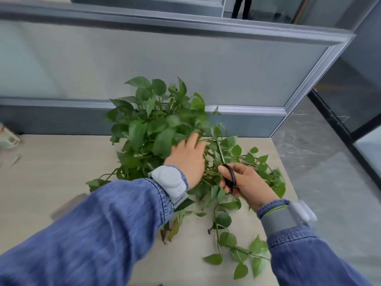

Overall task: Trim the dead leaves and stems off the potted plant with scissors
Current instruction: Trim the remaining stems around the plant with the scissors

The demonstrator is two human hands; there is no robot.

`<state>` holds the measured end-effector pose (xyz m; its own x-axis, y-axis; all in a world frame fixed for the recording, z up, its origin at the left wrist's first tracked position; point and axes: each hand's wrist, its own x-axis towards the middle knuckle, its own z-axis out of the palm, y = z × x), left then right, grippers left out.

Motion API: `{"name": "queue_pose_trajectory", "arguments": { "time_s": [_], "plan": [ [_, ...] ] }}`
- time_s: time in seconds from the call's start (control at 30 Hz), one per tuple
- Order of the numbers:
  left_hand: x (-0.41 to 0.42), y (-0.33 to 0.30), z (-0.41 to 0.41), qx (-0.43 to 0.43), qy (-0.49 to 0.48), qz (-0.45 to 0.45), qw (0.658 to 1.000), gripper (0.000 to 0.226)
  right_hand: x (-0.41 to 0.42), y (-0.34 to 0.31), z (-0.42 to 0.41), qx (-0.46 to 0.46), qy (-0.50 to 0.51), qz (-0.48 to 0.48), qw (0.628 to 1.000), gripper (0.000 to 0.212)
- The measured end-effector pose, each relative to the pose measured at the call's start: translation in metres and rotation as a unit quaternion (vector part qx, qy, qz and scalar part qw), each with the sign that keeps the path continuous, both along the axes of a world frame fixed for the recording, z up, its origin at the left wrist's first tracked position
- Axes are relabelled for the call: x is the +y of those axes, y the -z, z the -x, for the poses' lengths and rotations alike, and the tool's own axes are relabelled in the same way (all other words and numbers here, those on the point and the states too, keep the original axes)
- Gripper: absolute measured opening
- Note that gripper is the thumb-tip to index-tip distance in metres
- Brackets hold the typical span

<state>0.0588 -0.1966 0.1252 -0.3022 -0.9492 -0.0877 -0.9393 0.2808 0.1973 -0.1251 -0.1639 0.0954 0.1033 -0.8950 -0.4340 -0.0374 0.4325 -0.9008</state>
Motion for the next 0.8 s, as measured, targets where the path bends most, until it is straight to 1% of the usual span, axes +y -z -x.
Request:
{"name": "queue_pose_trajectory", "arguments": {
  "time_s": [0.07,0.13,0.2,0.3,0.4,0.47,0.53,0.7,0.8],
  "plan": [
    [-0.008,0.001,-0.007,-0.042,-0.067,-0.02,0.997,0.042,0.001,-0.001,-0.002,0.005,-0.003,0.008,1.0,0.034],
    [-0.016,0.001,-0.015,-0.044,-0.092,-0.013,0.995,0.038,0.001,-0.002,-0.003,0.008,-0.01,0.011,1.0,0.034],
    [-0.022,-0.003,-0.021,-0.009,-0.097,0.008,0.995,0.035,0.0,-0.004,-0.004,0.006,-0.016,0.012,1.0,0.031],
    [-0.028,-0.004,-0.026,0.035,-0.112,0.027,0.993,0.042,-0.001,-0.007,-0.007,0.008,-0.02,0.01,1.0,0.028],
    [-0.034,-0.002,-0.019,0.007,-0.114,0.057,0.992,0.037,-0.003,-0.009,-0.013,0.023,-0.023,0.01,0.999,0.03],
    [-0.042,0.0,-0.011,-0.014,-0.104,0.085,0.991,0.031,-0.004,-0.01,-0.016,0.013,-0.017,0.005,1.0,0.034],
    [-0.054,-0.001,-0.002,-0.028,-0.093,0.104,0.99,0.03,-0.006,-0.011,-0.018,-0.001,-0.011,-0.003,1.0,0.04],
    [-0.078,0.001,0.012,-0.022,-0.123,0.103,0.987,0.039,-0.006,-0.016,-0.018,-0.001,-0.033,-0.024,0.999,0.05],
    [-0.088,0.002,0.018,-0.034,-0.128,0.096,0.987,0.037,-0.006,-0.017,-0.015,-0.019,-0.045,-0.034,0.998,0.052]
  ]
}}
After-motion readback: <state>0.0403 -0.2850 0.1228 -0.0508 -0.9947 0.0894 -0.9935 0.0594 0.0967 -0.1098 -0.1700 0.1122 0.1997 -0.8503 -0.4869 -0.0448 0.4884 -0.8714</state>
